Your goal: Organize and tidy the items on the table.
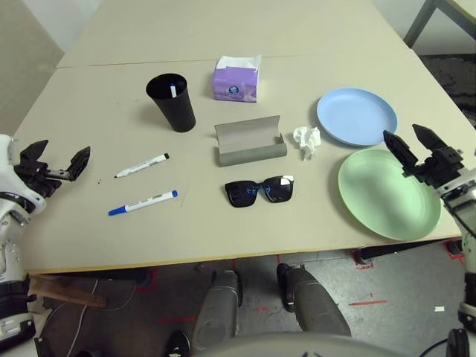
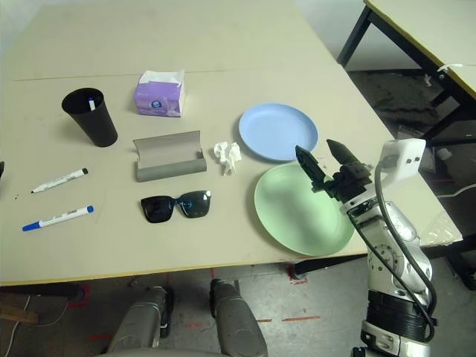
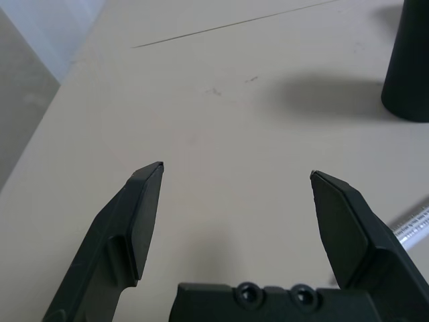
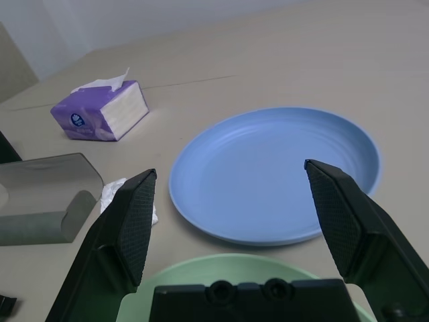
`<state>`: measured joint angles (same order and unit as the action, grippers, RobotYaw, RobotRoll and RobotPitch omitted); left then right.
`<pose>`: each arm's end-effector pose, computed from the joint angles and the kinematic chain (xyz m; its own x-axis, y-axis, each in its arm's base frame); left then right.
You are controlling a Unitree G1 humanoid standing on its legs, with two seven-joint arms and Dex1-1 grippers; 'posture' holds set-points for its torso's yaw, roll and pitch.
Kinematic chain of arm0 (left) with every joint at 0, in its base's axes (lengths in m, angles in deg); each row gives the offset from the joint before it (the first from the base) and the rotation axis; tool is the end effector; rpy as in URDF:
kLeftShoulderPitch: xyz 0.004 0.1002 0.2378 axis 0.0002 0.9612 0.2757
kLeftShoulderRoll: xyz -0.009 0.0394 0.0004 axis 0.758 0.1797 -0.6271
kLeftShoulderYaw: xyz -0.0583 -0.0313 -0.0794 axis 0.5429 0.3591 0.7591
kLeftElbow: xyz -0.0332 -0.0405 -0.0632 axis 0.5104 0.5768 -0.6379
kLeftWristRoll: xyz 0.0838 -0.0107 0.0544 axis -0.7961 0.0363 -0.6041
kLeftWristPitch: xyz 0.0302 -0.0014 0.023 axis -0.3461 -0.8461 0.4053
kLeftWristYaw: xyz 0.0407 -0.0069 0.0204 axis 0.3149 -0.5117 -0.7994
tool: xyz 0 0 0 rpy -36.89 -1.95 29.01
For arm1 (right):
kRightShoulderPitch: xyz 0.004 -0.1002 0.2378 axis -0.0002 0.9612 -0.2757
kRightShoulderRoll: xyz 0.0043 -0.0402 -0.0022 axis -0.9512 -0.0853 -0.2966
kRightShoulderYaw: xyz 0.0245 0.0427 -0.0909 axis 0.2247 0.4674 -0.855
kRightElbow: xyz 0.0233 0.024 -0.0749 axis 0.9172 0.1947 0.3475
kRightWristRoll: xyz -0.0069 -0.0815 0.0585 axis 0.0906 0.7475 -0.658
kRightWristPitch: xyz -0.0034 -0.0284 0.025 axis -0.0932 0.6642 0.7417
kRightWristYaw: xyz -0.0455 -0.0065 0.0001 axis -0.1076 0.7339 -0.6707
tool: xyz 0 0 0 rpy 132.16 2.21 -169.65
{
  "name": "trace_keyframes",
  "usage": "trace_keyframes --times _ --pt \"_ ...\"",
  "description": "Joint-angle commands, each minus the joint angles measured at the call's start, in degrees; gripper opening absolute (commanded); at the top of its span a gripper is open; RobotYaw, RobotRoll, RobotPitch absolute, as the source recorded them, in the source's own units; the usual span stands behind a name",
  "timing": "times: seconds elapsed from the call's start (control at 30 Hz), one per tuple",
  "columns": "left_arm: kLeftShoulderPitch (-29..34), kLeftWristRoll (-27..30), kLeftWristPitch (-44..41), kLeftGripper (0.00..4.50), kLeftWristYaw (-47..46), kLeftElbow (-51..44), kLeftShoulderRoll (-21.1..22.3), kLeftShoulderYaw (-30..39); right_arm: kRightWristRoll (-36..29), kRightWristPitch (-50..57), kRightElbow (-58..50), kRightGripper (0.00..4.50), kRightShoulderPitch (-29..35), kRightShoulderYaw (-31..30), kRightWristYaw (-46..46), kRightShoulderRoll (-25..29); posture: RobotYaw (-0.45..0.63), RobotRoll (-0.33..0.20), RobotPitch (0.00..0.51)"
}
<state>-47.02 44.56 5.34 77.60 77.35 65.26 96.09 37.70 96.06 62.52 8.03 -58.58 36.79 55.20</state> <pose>0.1793 0.3927 0.1652 0.9982 0.0565 0.0195 -0.0597 0.9572 0.2832 0.2158 -0.2906 0.1433 0.9150 0.3357 0.2236 -0.3576 0.9316 0.0649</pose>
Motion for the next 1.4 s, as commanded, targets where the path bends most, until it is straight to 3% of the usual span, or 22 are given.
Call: trace_keyframes --times 0.03,0.33,0.53,0.73,0.9,1.07,1.27,1.4 --pt "-0.94 -0.23 -0.57 4.45 -0.32 -0.62 0.19 -0.13 -0.26 -0.26 -0.67 4.5 1.16 -0.12 -0.15 -0.53 -0.04 0.0 0.21" --pt "-2.11 -0.38 -0.83 4.45 -0.01 -1.16 0.21 -0.39 0.51 -1.85 2.87 4.5 0.38 0.94 0.86 0.79 -0.02 0.0 0.216" --pt "-0.46 -0.08 -0.96 4.45 -1.27 -2.87 -1.94 -0.3 0.54 -3.46 6.18 4.5 0.84 4.35 2.49 4.67 -0.05 0.0 0.195" --pt "-0.29 2.19 -0.99 4.45 1.39 -3.22 -3.99 -0.66 0.36 -3.02 8.45 4.5 0.78 6.14 2.57 6.47 -0.06 0.0 0.221" --pt "-0.07 6.41 -2.59 4.45 12.26 -5.41 -4.04 -4.21 0.74 -2.98 9.64 4.5 1.15 6.29 3.42 7.67 -0.08 0.0 0.224" --pt "-5.02 9.87 -3.62 4.45 26.91 -5.38 -0.94 -9.45 2.33 -1.88 9.72 4.5 0.58 6.32 0.55 8.24 -0.11 0.0 0.219" --pt "-9.62 9.13 3.03 4.45 47.9 -5.06 1.14 -19.41 4.62 -1.42 7.47 4.5 1.71 6.81 -3.91 8.4 -0.16 0.0 0.209" --pt "-12.17 10.11 5.51 4.45 57.2 -4.08 0.73 -22.93 4.66 -1.78 4.19 4.5 4.6 8.0 -5.09 8.05 -0.21 0.0 0.203"
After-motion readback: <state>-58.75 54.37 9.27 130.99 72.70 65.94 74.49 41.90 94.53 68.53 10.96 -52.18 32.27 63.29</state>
